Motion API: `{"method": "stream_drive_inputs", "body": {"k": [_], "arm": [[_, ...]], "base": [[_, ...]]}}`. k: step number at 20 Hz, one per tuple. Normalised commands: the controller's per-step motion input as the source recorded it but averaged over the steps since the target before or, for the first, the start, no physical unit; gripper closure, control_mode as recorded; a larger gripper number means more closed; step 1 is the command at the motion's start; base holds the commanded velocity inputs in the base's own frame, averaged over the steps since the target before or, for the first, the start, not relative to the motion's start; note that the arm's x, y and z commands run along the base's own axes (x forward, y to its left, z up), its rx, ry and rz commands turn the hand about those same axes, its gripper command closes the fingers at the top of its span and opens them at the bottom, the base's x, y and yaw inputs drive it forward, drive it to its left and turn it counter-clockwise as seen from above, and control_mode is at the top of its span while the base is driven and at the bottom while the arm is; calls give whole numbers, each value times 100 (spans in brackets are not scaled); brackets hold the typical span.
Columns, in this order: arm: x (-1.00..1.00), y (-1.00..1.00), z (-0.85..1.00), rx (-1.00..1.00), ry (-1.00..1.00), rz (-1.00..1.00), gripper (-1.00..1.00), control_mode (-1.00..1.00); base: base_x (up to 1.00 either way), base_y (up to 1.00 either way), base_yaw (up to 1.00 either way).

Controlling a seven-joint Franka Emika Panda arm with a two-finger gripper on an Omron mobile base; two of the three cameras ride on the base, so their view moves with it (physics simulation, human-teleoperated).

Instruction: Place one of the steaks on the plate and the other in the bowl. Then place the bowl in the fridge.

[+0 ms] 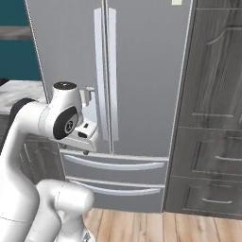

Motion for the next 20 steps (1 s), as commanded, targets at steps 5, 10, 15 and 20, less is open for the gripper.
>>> {"method": "stream_drive_inputs", "body": {"k": [5, 10, 15, 20], "arm": [[0, 0, 0, 0, 0, 0, -100, 100], [0, 0, 0, 0, 0, 0, -100, 100], [0, 0, 0, 0, 0, 0, -100, 100], [0, 0, 0, 0, 0, 0, -100, 100]], "base": [[13, -23, 17], [46, -10, 13], [49, -34, 14], [3, -41, 5]]}}
